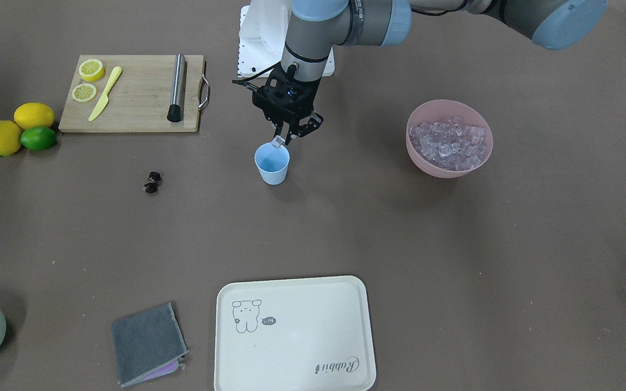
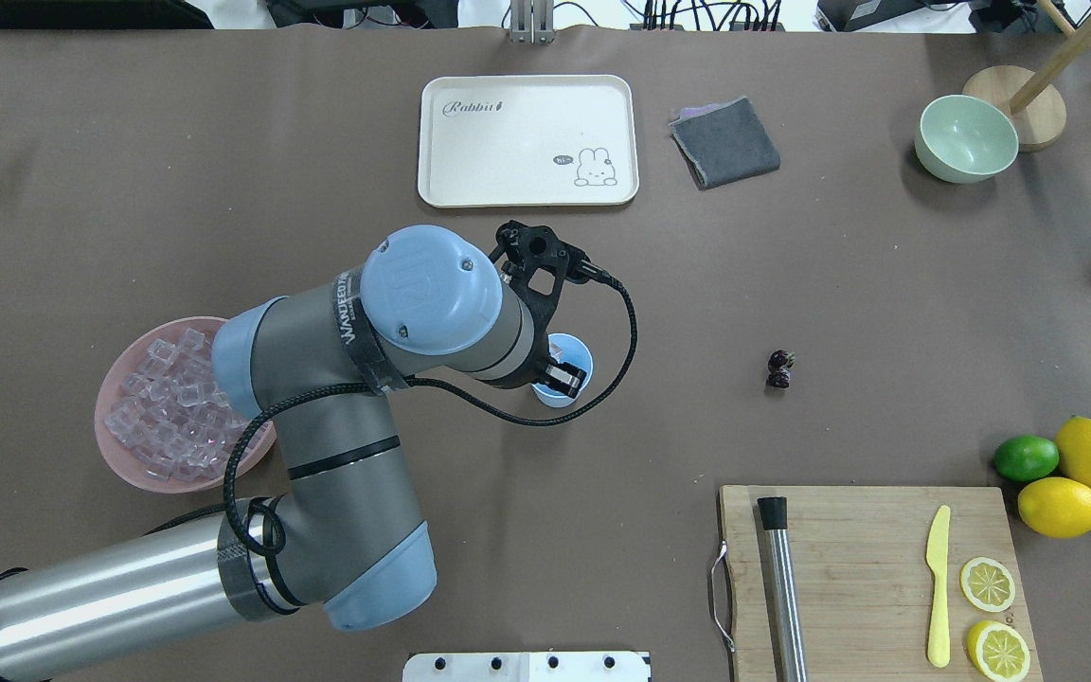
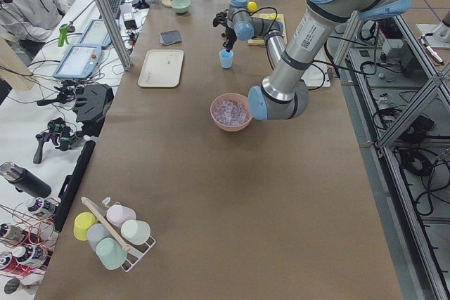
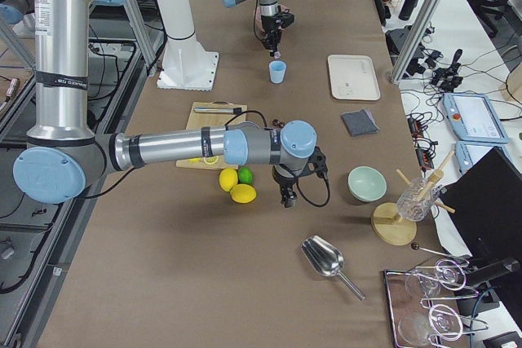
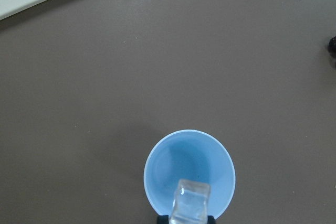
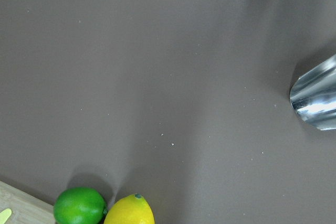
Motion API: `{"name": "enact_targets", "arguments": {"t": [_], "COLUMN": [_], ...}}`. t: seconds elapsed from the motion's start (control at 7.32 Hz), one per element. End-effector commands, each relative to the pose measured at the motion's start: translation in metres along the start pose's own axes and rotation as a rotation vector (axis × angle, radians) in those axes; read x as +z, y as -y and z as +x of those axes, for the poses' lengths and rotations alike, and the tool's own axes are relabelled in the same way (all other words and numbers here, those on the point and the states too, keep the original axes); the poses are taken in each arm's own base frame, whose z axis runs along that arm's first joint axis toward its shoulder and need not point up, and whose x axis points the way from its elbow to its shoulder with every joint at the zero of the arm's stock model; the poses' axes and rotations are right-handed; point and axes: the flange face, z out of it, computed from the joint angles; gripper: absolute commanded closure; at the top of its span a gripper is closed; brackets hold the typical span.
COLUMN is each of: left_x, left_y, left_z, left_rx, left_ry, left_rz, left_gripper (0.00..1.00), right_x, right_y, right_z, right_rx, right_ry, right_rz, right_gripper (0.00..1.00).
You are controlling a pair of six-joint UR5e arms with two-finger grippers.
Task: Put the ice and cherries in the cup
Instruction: 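Carry the ice cube with the left gripper over the blue cup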
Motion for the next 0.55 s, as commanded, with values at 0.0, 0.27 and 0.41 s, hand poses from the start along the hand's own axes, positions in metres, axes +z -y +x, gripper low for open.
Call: {"name": "enact_targets", "arguments": {"t": [0.0,0.27,0.41], "left_x": [0.008,0.001,-0.013], "left_y": [-0.002,0.006,0.020], "left_z": [0.008,0.002,-0.033], "left_rx": [-0.010,-0.081,-0.080], "left_ry": [-0.004,-0.016,0.013], "left_rz": [0.005,0.032,0.060], "left_gripper": [0.05,0.03,0.03], "right_x": [-0.001,-0.001,-0.002], "right_y": [0.000,0.000,0.001], "right_z": [-0.001,-0.002,-0.002], "right_rx": [-0.002,-0.004,-0.005], "right_ry": [0.002,0.002,0.002], "right_rz": [0.003,0.003,0.004], "right_gripper": [0.00,0.00,0.00]}}
